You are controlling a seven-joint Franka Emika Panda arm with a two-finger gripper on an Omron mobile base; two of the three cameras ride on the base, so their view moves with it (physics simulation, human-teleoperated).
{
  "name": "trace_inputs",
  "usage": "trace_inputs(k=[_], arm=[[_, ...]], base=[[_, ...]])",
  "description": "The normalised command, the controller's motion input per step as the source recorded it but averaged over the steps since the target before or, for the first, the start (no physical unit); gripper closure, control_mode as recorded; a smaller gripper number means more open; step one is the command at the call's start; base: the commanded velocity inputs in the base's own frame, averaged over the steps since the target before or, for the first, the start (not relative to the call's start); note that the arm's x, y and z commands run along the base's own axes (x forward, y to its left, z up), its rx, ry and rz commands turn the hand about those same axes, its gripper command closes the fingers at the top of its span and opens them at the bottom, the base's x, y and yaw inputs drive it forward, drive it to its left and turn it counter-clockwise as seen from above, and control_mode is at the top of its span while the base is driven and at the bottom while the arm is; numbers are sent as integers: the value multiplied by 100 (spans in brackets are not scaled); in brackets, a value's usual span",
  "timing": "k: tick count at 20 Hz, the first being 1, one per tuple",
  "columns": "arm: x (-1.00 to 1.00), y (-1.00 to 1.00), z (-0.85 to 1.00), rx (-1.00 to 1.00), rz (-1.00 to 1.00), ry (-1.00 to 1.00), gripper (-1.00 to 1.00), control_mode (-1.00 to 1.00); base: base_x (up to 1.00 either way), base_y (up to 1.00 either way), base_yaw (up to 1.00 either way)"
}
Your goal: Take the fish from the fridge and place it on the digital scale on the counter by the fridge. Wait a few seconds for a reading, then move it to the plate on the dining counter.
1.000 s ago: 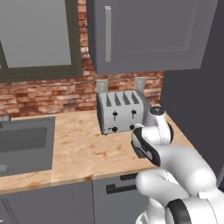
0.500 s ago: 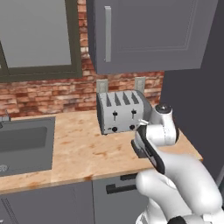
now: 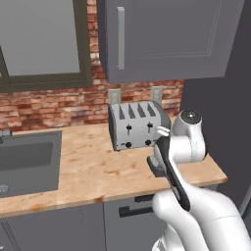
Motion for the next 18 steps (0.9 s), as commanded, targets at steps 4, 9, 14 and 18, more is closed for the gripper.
trace_inputs(k=[4, 9, 14, 18], arm=[[-45, 36, 35, 0, 3, -4, -100, -100], [-30, 25, 32, -1, 4, -1, -100, -100], [-15, 10, 23, -4, 5, 0, -100, -100], [-10, 0, 13, -3, 2, 0, -100, -100]], base=[[0, 0, 0], [0, 0, 0], [0, 0, 0], [0, 0, 0]])
